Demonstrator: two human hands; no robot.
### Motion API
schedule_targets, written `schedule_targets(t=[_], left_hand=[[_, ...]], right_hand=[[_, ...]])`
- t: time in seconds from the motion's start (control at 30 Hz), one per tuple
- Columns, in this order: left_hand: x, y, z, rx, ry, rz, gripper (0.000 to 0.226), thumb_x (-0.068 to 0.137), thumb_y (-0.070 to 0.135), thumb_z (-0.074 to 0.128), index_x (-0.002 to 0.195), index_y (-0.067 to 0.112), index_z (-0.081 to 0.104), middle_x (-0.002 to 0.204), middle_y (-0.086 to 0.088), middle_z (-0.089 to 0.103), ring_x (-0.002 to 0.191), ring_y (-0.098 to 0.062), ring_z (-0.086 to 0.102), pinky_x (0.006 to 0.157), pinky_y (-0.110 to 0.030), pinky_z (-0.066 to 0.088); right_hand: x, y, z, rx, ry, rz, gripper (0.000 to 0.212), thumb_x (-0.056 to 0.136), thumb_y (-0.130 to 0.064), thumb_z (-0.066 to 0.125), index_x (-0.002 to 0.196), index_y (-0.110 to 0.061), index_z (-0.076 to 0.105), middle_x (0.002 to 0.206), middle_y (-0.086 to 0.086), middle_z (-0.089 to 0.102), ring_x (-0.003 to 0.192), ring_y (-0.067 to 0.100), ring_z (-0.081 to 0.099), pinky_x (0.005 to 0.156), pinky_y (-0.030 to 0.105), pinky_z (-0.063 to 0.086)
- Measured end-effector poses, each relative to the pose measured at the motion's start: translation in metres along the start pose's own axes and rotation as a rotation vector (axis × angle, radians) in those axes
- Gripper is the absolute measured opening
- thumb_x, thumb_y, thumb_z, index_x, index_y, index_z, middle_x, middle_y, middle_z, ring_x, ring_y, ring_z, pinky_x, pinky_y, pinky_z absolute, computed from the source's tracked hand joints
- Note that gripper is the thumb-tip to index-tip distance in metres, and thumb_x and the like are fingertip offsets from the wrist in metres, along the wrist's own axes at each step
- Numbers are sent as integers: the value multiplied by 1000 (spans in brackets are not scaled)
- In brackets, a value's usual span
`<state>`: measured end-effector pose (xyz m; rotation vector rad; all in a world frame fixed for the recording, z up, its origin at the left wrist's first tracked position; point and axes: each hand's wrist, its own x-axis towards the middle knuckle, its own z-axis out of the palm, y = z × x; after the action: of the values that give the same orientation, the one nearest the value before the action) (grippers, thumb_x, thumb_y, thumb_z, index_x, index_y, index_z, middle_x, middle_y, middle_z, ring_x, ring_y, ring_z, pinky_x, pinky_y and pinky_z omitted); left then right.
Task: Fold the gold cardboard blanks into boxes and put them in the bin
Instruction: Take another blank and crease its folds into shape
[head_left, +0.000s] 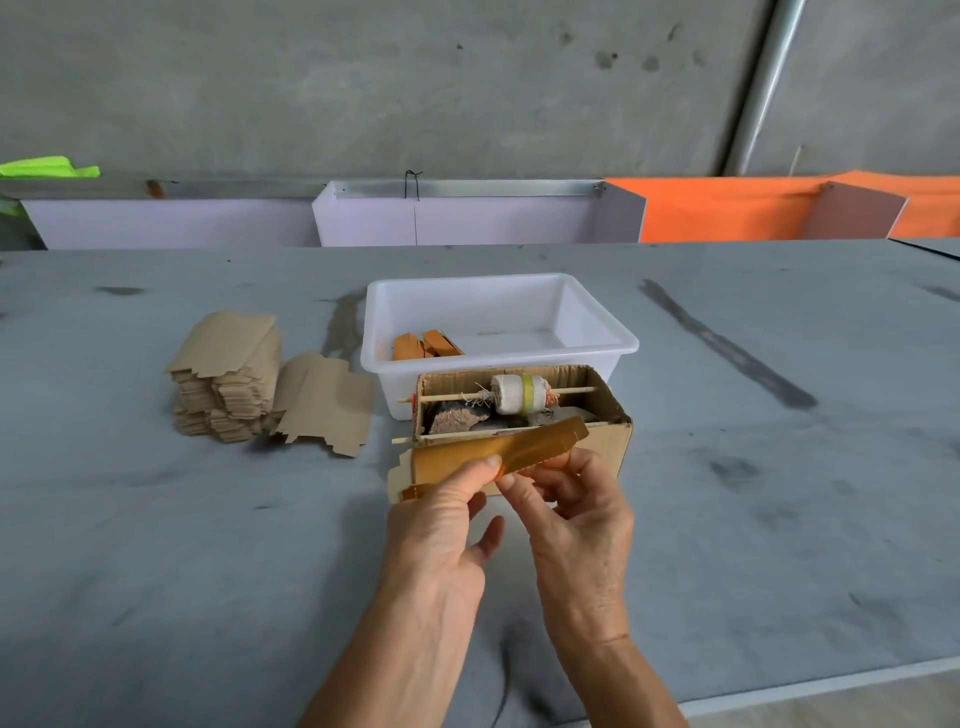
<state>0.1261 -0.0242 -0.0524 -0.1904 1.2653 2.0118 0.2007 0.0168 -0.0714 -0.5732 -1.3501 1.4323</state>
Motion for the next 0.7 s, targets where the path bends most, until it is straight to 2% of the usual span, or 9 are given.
schedule_targets(t=[0.1,0.23,0.3,0.37,0.47,0.57,0.7], left_hand=[[0,-5,-1,5,-8,-4,22,69,6,78,83,13,62,81,-5,63,82,-17,57,59,-33,47],[0,-10,-2,10,-10,-4,30,68,7,78,93,13,63,85,-3,64,82,-15,55,59,-31,46],[1,-11,-3,10,11,-7,39,67,6,79,101,12,62,91,-3,64,83,-15,55,59,-32,46],[3,-12,-4,9,31,-5,39,67,6,80,101,11,62,94,-5,64,84,-15,56,61,-33,48],[4,-14,-5,17,39,7,32,66,4,80,92,13,63,93,-6,67,86,-16,57,64,-34,49],[2,-17,-6,30,18,-8,32,63,6,82,90,11,65,89,-4,68,89,-16,58,67,-34,50],[3,-17,-11,32,-39,-31,32,58,11,81,85,13,64,86,-4,68,87,-19,59,66,-36,51]], right_hand=[[-4,2,0,122,5,91,28,65,-12,77,86,0,63,69,7,72,64,12,65,65,19,52],[-5,-2,0,209,20,193,11,76,8,69,80,-1,64,63,3,69,54,3,59,54,11,46],[-6,-4,-1,186,14,208,18,80,14,60,77,-3,65,61,1,67,52,2,56,52,10,44],[-8,-6,-3,167,25,235,24,81,12,57,74,-8,68,61,1,66,55,3,56,56,13,45],[-11,-7,-1,163,35,301,21,80,0,59,72,-14,72,69,2,66,68,10,53,68,26,41],[-11,-6,3,258,62,407,11,83,-8,65,83,-15,73,76,0,70,72,8,60,73,29,40],[-3,-3,6,278,156,537,13,85,-8,64,75,-15,69,73,-1,71,75,11,62,73,31,39]])
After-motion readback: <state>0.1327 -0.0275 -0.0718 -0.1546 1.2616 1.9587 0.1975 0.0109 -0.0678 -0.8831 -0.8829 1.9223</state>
